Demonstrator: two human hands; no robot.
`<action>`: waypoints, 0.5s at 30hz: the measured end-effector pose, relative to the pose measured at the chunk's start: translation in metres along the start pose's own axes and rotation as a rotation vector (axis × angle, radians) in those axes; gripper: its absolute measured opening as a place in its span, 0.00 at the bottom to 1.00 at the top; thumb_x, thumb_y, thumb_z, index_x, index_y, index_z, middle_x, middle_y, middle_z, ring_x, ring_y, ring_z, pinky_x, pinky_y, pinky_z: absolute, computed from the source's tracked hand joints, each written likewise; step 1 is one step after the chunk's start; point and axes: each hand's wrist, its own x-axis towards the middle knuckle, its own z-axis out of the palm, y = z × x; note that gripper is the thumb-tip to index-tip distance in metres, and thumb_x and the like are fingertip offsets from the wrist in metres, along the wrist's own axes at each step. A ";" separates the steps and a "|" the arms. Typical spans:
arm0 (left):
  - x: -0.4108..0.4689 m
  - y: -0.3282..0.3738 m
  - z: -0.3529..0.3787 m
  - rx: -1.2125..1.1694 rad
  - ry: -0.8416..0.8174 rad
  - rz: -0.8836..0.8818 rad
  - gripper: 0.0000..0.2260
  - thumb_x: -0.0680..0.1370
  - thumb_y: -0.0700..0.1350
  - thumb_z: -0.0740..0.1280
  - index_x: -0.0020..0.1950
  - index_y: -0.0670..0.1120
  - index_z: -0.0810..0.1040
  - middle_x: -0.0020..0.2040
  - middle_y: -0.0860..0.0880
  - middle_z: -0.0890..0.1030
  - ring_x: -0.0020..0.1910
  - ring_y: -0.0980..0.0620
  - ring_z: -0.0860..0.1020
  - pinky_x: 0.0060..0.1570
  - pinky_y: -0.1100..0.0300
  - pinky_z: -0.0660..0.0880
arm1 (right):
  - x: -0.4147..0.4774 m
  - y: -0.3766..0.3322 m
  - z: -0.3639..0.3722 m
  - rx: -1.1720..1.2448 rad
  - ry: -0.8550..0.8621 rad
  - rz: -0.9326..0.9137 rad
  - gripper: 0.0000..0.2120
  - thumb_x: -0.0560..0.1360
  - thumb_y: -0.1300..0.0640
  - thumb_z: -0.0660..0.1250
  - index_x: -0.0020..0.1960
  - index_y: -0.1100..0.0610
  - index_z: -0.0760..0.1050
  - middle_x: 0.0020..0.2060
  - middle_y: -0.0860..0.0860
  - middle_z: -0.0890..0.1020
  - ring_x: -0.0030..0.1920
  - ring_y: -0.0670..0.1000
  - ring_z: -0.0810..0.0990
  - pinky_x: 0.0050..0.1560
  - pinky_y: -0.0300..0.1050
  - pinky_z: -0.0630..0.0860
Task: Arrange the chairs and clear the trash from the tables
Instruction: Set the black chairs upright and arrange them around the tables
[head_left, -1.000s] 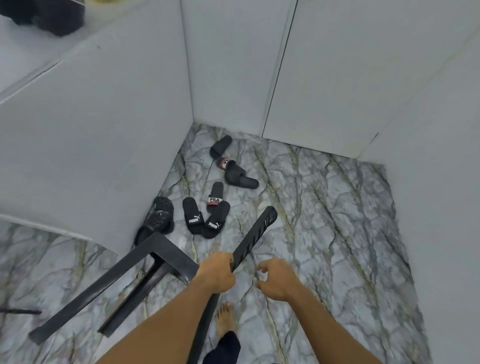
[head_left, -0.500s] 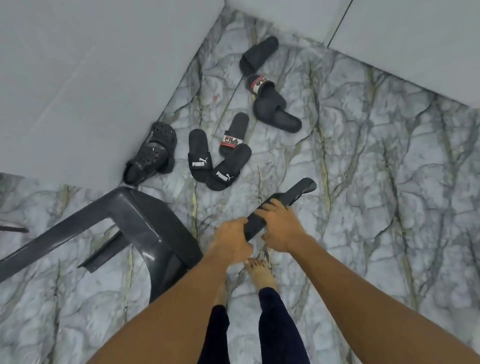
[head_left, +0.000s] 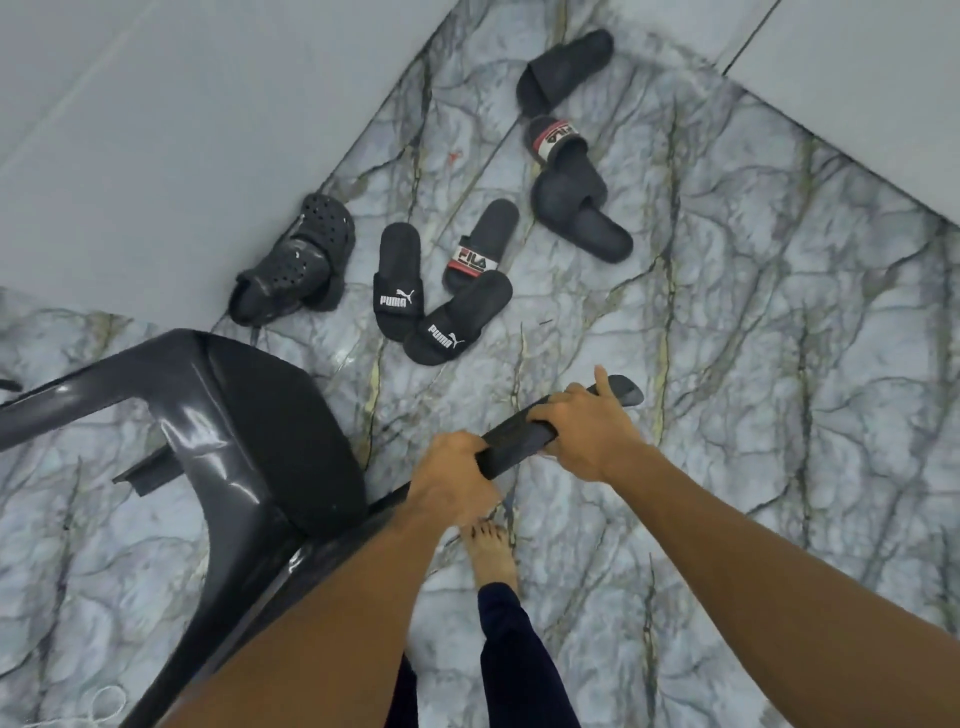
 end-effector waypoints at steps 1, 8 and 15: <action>-0.009 0.000 -0.011 -0.014 0.026 -0.003 0.06 0.67 0.38 0.70 0.42 0.46 0.82 0.37 0.49 0.81 0.38 0.49 0.80 0.31 0.60 0.73 | -0.006 0.005 -0.012 0.019 0.036 0.022 0.13 0.76 0.47 0.64 0.61 0.44 0.73 0.55 0.47 0.79 0.61 0.54 0.72 0.72 0.68 0.48; -0.112 -0.004 -0.146 -0.092 0.106 -0.030 0.12 0.64 0.39 0.74 0.45 0.47 0.87 0.36 0.47 0.84 0.36 0.50 0.83 0.37 0.56 0.82 | -0.053 -0.025 -0.149 0.647 0.284 -0.059 0.15 0.65 0.69 0.65 0.35 0.48 0.77 0.32 0.44 0.78 0.36 0.48 0.76 0.39 0.43 0.69; -0.249 -0.048 -0.261 -0.100 0.369 -0.127 0.04 0.63 0.44 0.74 0.37 0.47 0.82 0.34 0.48 0.83 0.36 0.49 0.81 0.35 0.53 0.81 | -0.095 -0.177 -0.290 0.579 0.341 -0.388 0.06 0.67 0.65 0.68 0.38 0.58 0.82 0.33 0.53 0.81 0.36 0.50 0.77 0.39 0.48 0.73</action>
